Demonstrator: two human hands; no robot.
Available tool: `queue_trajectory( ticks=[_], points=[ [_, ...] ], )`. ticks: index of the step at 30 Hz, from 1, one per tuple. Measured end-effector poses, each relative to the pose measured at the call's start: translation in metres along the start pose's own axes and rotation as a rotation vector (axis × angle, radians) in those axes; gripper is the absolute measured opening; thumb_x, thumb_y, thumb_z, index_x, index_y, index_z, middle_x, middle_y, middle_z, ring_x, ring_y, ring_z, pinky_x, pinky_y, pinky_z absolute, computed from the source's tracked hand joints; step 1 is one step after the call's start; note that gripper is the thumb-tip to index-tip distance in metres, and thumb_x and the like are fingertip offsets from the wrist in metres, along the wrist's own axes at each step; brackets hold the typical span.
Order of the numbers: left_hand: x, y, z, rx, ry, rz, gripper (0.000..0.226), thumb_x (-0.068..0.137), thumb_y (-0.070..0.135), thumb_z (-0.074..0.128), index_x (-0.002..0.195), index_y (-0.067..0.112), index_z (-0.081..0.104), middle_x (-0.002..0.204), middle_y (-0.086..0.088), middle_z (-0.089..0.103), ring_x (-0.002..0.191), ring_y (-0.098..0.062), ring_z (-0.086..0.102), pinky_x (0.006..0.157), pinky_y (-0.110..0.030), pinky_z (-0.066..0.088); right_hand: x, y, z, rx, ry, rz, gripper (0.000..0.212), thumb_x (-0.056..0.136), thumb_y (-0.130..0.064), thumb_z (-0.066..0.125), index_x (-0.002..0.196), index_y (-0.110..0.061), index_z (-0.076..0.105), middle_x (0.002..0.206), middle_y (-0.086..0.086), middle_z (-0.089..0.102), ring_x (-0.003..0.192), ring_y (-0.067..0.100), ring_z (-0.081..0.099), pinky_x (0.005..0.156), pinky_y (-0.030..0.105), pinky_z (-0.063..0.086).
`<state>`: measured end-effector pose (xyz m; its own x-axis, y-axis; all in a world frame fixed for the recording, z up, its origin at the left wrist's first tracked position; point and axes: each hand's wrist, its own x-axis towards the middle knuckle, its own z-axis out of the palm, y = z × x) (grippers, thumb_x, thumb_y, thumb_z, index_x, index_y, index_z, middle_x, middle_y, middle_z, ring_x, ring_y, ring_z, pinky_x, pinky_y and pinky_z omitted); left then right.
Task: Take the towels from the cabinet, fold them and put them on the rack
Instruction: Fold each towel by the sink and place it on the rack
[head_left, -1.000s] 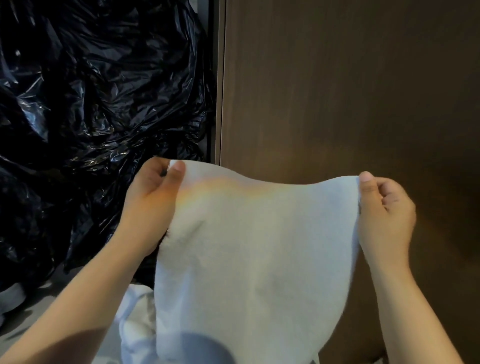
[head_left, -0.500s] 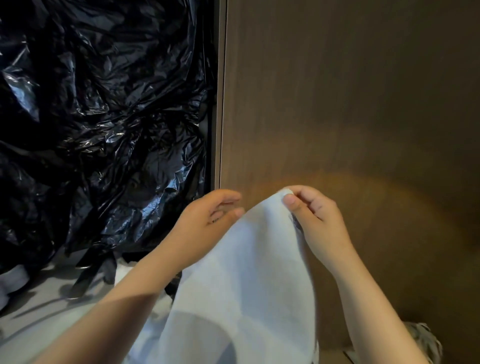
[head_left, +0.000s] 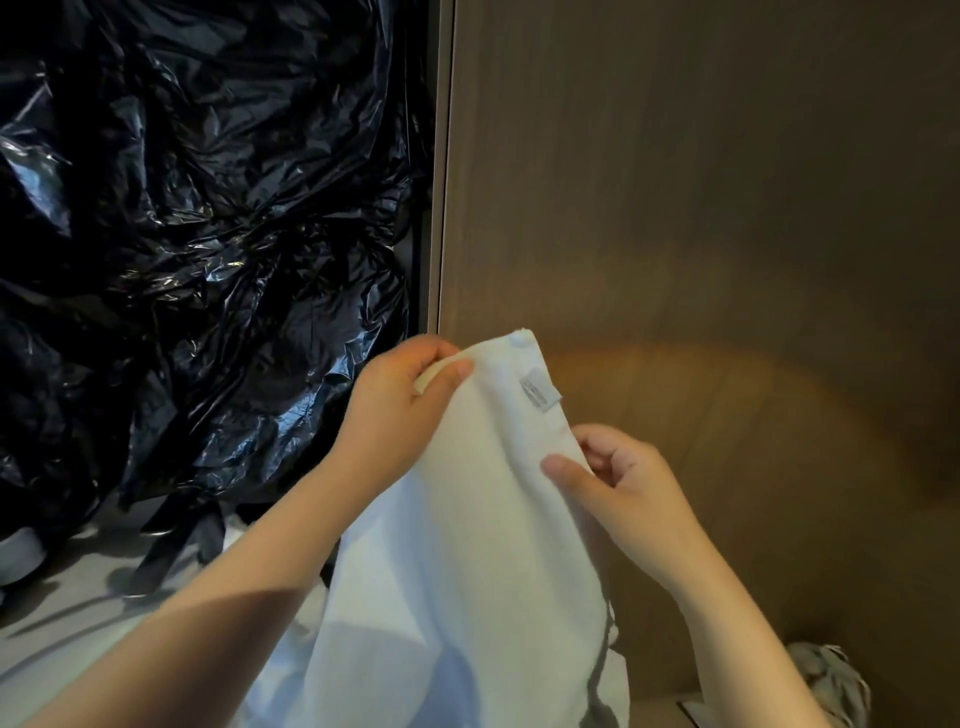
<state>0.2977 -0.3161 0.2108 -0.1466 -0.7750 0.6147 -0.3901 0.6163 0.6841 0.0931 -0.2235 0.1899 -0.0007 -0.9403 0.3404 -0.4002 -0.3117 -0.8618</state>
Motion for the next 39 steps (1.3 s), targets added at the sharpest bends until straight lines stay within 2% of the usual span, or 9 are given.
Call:
queue_trajectory(
  ticks=[7, 10, 13, 16, 19, 23, 29, 35, 39],
  points=[
    [-0.002, 0.002, 0.004, 0.195, 0.012, 0.089, 0.015, 0.096, 0.03, 0.055, 0.083, 0.024, 0.06, 0.069, 0.009, 0.056, 0.069, -0.007, 0.054, 0.054, -0.027, 0.039, -0.017, 0.004, -0.004, -0.482, 0.393, -0.105, 0.005, 0.095, -0.037, 0.059, 0.09, -0.038, 0.06, 0.074, -0.021, 0.061, 0.079, -0.008, 0.06, 0.052, 0.007, 0.045],
    [-0.012, 0.001, 0.011, 0.1, -0.053, 0.074, 0.011, 0.095, 0.026, 0.057, 0.088, 0.02, 0.063, 0.073, 0.005, 0.06, 0.069, -0.013, 0.056, 0.062, -0.035, 0.046, -0.02, 0.005, -0.011, -0.592, 0.13, 0.115, 0.021, 0.09, -0.043, 0.063, 0.076, -0.029, 0.059, 0.065, -0.01, 0.058, 0.065, 0.0, 0.06, 0.05, 0.01, 0.04],
    [-0.021, 0.002, 0.016, 0.018, -0.11, 0.066, 0.007, 0.093, 0.023, 0.061, 0.088, 0.021, 0.065, 0.075, 0.009, 0.061, 0.071, -0.008, 0.055, 0.065, -0.027, 0.045, -0.02, -0.003, -0.006, -0.356, -0.015, 0.104, 0.024, 0.081, -0.054, 0.068, 0.082, -0.03, 0.067, 0.075, -0.008, 0.067, 0.071, 0.009, 0.065, 0.059, 0.019, 0.051],
    [-0.023, 0.009, 0.021, -0.045, -0.14, 0.072, 0.006, 0.092, 0.022, 0.063, 0.087, 0.022, 0.066, 0.075, 0.011, 0.062, 0.069, -0.007, 0.056, 0.063, -0.02, 0.044, -0.009, -0.01, 0.009, -0.25, 0.134, -0.07, 0.006, 0.087, -0.047, 0.066, 0.091, -0.043, 0.064, 0.088, -0.028, 0.066, 0.087, -0.003, 0.064, 0.065, 0.008, 0.049],
    [-0.02, 0.01, 0.018, -0.088, -0.217, 0.073, 0.006, 0.092, 0.027, 0.063, 0.087, 0.026, 0.067, 0.077, 0.014, 0.064, 0.07, -0.005, 0.059, 0.062, -0.016, 0.046, -0.005, -0.012, 0.017, -0.175, 0.305, -0.179, 0.006, 0.089, -0.045, 0.061, 0.088, -0.042, 0.066, 0.086, -0.025, 0.068, 0.086, 0.0, 0.066, 0.064, 0.008, 0.049],
    [-0.021, -0.02, -0.003, 0.098, -0.531, 0.046, 0.028, 0.093, 0.043, 0.058, 0.069, 0.029, 0.058, 0.068, 0.008, 0.057, 0.061, -0.003, 0.052, 0.059, -0.02, 0.041, -0.008, -0.005, 0.003, -0.1, 0.557, -0.173, 0.018, 0.094, -0.038, 0.059, 0.079, -0.035, 0.067, 0.073, -0.017, 0.066, 0.071, 0.002, 0.065, 0.054, 0.005, 0.045],
    [-0.033, -0.056, -0.026, 0.332, -0.68, -0.081, 0.051, 0.084, 0.065, 0.051, 0.072, 0.016, 0.059, 0.072, -0.001, 0.054, 0.064, -0.008, 0.049, 0.058, -0.018, 0.039, 0.002, 0.014, -0.029, -0.248, 0.731, -0.025, 0.037, 0.096, -0.04, 0.058, 0.064, -0.022, 0.057, 0.059, -0.006, 0.055, 0.053, 0.007, 0.051, 0.046, 0.02, 0.038],
    [-0.024, -0.067, -0.046, 0.685, -0.628, -0.095, 0.038, 0.089, 0.061, 0.051, 0.075, 0.026, 0.045, 0.077, 0.009, 0.051, 0.072, -0.005, 0.046, 0.06, -0.025, 0.034, 0.007, 0.032, -0.043, -0.296, 0.806, 0.028, 0.041, 0.096, -0.039, 0.057, 0.06, -0.017, 0.052, 0.053, 0.001, 0.047, 0.047, 0.011, 0.042, 0.046, 0.027, 0.032],
    [-0.015, -0.055, -0.062, 0.346, -0.466, -0.311, 0.041, 0.083, 0.049, 0.068, 0.073, 0.012, 0.053, 0.066, 0.003, 0.058, 0.059, -0.01, 0.053, 0.054, -0.023, 0.037, 0.008, 0.031, -0.046, -0.349, 0.833, -0.002, 0.039, 0.096, -0.039, 0.057, 0.063, -0.02, 0.054, 0.058, -0.004, 0.052, 0.052, 0.014, 0.048, 0.043, 0.022, 0.033]
  ],
)
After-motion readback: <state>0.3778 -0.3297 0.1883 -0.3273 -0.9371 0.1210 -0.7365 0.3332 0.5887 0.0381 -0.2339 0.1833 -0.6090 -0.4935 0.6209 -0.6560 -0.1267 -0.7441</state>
